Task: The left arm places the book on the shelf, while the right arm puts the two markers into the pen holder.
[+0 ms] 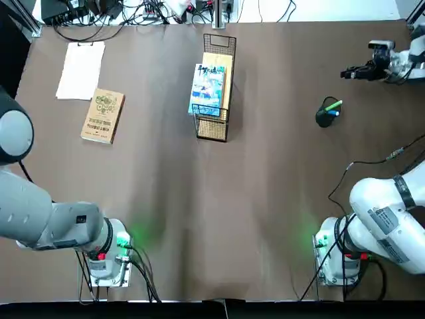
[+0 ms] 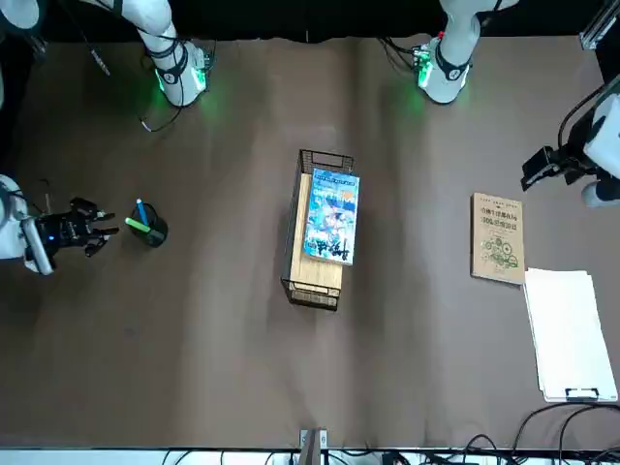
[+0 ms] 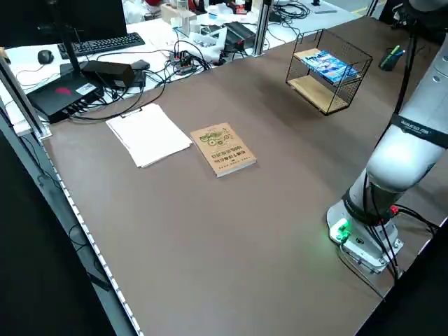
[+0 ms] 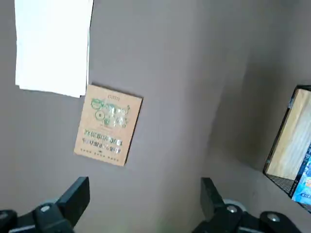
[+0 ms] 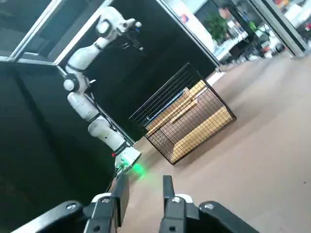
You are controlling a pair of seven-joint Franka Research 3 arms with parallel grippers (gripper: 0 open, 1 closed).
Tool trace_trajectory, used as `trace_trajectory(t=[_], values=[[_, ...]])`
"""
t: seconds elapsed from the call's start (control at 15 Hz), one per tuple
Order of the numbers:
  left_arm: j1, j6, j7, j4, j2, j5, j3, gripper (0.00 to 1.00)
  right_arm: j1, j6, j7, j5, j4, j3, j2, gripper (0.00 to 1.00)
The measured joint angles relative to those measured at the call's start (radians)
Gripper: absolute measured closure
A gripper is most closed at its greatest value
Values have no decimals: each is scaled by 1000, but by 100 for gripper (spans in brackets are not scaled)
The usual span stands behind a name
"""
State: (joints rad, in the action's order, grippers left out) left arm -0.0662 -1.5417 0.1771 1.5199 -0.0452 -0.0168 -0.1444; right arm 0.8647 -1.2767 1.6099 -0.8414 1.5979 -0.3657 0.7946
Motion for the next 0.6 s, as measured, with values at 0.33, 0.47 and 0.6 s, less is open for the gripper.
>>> trace_trajectory(t=[0.33,0.47,0.6], values=[[0,-110,4,170,52,0,1,0,-42,3,-432,154,-119,-18,-113,65],[0,-125,3,188,58,0,0,0,-104,3,-612,215,-168,-20,-156,65],[0,-128,-2,188,64,0,1,0,-171,2,-771,276,-187,-20,-199,65]])
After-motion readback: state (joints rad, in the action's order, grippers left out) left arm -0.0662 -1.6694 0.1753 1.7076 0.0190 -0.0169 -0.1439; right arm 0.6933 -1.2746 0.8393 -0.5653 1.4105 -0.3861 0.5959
